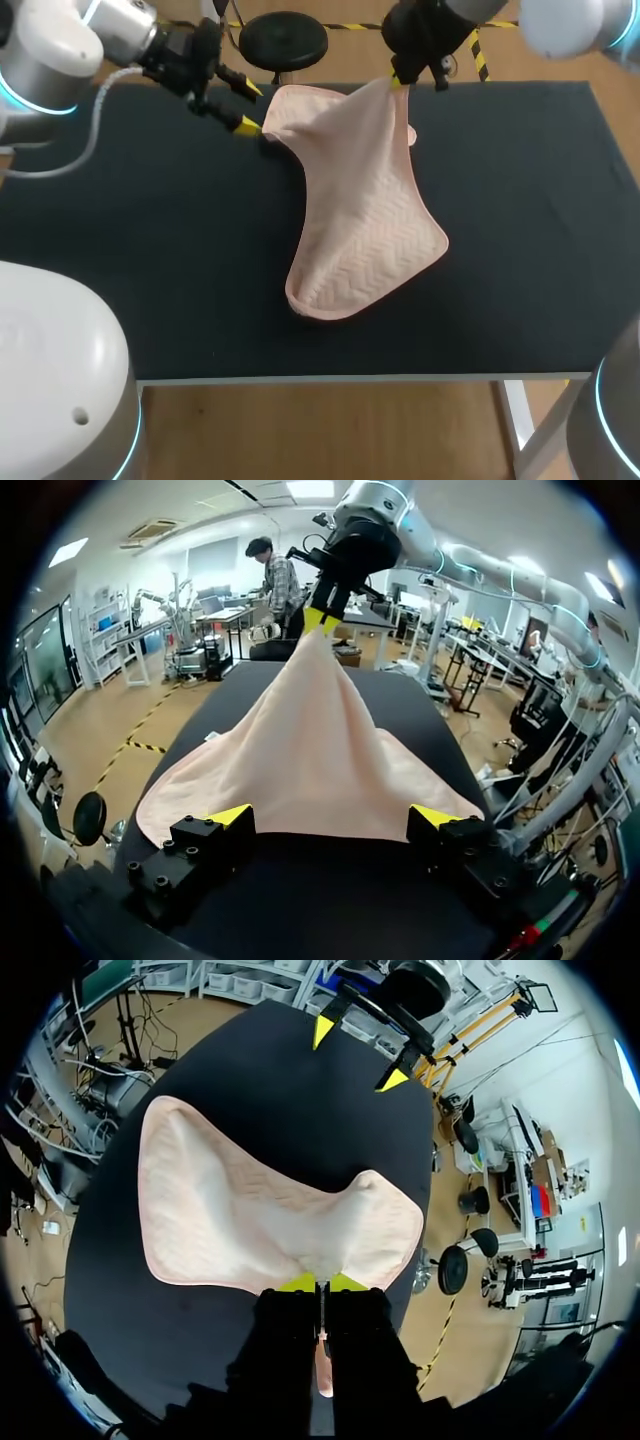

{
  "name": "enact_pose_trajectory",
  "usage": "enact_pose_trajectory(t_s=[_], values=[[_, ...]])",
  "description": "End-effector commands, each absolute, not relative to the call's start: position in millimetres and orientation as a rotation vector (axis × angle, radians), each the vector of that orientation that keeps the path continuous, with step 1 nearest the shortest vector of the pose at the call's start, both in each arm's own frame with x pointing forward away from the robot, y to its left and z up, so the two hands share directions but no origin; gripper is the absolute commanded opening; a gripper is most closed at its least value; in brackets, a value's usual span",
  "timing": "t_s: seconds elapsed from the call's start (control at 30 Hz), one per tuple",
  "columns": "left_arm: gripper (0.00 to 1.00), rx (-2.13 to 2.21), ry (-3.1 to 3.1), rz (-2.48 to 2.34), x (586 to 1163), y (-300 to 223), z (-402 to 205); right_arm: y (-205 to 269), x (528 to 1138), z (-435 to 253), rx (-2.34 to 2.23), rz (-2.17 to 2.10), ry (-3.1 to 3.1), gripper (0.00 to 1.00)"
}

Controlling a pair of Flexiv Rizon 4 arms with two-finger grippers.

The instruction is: Fold the towel

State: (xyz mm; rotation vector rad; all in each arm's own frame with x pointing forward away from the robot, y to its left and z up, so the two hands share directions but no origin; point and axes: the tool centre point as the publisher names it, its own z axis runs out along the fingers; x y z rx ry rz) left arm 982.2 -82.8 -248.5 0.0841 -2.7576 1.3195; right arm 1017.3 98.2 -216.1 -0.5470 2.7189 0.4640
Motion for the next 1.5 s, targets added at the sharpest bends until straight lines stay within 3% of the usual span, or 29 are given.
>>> enact_pose_trajectory(t_s=[0.03, 0.67, 1.5], values=[[1.00, 0.098, -2.753, 1.294, 978, -100, -262, 92, 1011, -223, -0.548, 0.480, 2.705, 0.00], [1.00, 0.053, -2.675, 1.179, 938, -147, -297, 88, 1003, -229, -0.585, 0.475, 2.684, 0.00], [1.00, 0.108, -2.851, 1.077, 985, -203, -365, 79, 1012, -240, -0.632, 0.433, 2.717, 0.00]])
